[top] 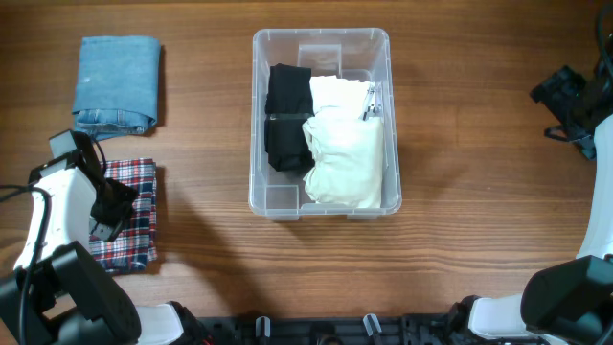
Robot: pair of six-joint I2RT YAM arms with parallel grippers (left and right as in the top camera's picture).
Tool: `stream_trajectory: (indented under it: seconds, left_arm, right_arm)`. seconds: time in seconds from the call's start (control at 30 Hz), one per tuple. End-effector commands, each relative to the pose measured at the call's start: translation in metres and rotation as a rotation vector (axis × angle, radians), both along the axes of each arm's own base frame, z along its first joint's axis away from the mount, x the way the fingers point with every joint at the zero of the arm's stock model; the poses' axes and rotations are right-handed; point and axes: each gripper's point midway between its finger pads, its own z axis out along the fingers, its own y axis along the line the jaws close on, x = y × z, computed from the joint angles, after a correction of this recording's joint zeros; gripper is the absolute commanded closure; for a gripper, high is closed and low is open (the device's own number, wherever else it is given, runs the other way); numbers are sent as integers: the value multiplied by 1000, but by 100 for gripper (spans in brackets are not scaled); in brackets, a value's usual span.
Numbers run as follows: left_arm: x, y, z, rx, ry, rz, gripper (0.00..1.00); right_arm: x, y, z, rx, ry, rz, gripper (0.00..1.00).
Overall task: Pack container
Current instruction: 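Grasp the edge of the red-black plaid cloth with the left gripper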
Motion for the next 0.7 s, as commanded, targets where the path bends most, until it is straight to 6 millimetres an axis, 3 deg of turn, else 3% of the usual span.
stream_trajectory:
  seconds: [0.0,0.3,0.67]
  left_arm:
    - [-11,-6,-17,-30,35,45,96]
    - [19,-44,-26,-250,-131,43,96]
    - [62,-51,-17,-331,-327,93,96]
  right_arm:
    - [0,0,-5,15,5,-12,0]
    - [0,0,-5,15,5,-11,0]
    - [0,0,-5,15,5,-12,0]
